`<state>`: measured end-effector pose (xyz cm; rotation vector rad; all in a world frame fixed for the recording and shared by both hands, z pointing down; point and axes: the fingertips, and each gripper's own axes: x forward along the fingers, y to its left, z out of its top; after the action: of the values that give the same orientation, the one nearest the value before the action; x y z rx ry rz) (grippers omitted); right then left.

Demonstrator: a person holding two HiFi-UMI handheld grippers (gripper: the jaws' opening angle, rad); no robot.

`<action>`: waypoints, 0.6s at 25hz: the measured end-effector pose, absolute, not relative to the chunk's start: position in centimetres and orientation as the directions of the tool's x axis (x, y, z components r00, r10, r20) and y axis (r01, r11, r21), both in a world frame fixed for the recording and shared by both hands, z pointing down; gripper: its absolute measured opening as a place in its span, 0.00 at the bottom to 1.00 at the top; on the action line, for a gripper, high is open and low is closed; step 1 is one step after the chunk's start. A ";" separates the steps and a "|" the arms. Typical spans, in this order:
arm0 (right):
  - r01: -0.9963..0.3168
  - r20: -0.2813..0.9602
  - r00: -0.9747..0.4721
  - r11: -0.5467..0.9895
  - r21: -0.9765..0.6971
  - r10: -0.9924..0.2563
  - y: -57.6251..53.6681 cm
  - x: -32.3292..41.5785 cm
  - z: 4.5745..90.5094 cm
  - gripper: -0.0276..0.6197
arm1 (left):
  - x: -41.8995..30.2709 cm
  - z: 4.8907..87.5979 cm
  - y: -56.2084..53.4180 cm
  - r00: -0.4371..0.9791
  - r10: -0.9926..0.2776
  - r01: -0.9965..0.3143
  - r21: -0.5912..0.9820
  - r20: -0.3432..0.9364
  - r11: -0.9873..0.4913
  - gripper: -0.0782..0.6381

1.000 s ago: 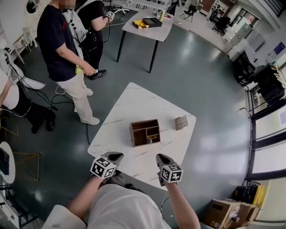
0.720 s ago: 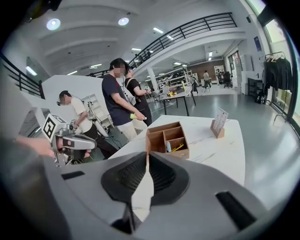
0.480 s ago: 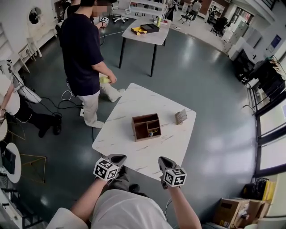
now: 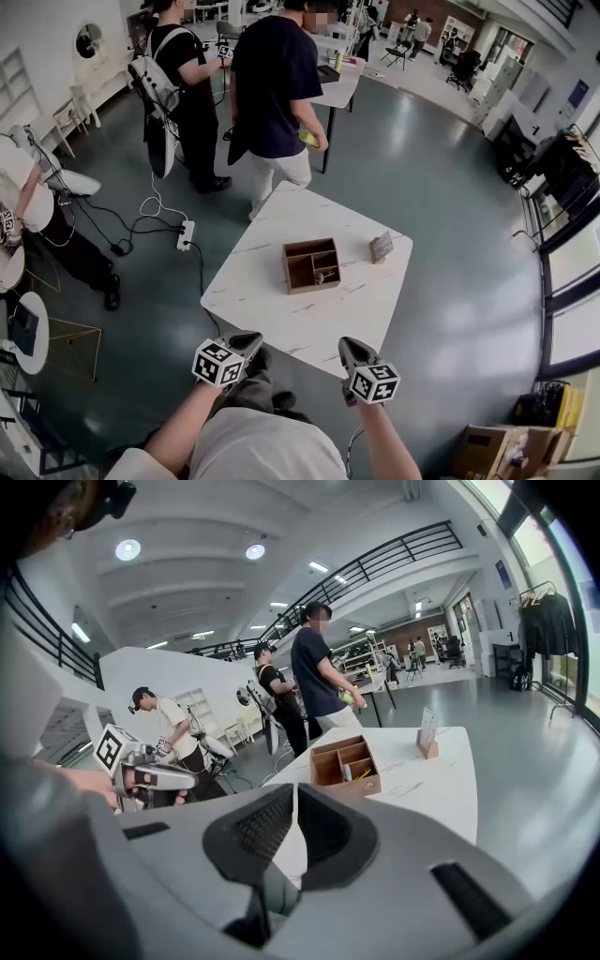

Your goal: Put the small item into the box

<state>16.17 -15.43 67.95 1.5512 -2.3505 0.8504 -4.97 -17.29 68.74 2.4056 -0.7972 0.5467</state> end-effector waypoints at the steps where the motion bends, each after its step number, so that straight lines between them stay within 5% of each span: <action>1: -0.892 0.455 -0.426 0.280 -0.354 -0.782 -15.2 16.2 67.7 0.10 | -5.2 68.6 -17.0 0.742 -0.422 -0.640 0.364 0.521 -0.677 0.13; 15: -0.917 0.400 -0.358 0.238 -0.319 -0.844 -15.1 14.7 63.5 0.09 | -7.9 65.5 -18.9 0.790 -0.382 -0.575 0.362 0.480 -0.734 0.13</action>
<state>14.69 -15.05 63.51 1.6883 -2.3544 0.7668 -7.89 -18.93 65.47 2.4773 -0.7134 0.5179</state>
